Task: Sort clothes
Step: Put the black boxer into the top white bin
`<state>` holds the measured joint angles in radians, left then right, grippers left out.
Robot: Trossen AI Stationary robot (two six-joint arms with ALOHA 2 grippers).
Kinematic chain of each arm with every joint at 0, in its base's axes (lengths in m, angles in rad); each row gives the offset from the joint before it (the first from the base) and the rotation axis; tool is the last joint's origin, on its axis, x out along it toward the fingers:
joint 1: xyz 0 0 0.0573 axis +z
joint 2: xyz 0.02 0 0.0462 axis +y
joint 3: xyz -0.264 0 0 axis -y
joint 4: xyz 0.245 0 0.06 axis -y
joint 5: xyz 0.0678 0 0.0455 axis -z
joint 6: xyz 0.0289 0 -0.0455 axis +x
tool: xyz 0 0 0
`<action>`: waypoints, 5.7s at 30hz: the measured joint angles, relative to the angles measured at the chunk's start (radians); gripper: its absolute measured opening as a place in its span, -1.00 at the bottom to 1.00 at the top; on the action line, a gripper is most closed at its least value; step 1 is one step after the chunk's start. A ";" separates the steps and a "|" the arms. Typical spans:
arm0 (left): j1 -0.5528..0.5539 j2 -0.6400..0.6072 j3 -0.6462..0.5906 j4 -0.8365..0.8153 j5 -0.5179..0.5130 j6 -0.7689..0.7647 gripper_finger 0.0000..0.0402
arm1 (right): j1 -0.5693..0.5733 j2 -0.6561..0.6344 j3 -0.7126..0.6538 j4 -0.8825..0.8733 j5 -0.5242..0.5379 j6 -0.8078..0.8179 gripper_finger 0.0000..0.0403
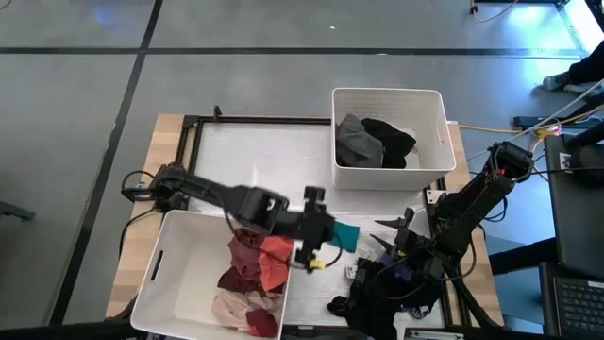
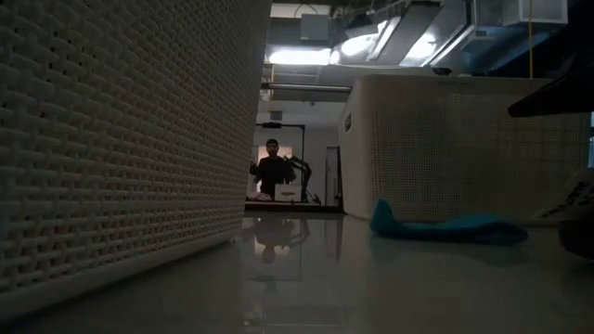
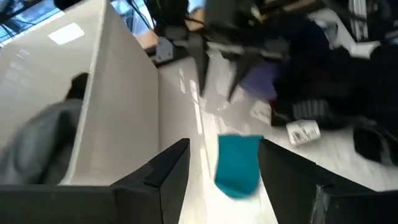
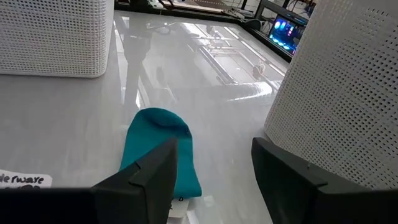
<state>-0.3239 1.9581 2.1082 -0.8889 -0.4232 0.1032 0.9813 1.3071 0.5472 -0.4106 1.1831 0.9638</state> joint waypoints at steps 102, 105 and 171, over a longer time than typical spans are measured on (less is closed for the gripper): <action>-0.335 -0.603 -1.233 1.341 -0.146 0.218 -0.10 | -0.066 0.244 0.978 -0.851 -0.346 -0.232 -0.95; -0.335 -0.603 -1.233 1.341 -0.146 0.219 -0.10 | -0.069 0.218 1.038 -0.893 -0.242 -0.236 -0.92; -0.337 -0.603 -1.233 1.341 -0.147 0.263 -0.10 | -1.341 0.113 1.497 -1.153 -0.349 -0.797 -0.93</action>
<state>-0.6605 1.3548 0.8749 0.4522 -0.5697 0.3663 -0.3593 1.4204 2.0441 -1.5639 0.8341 0.1667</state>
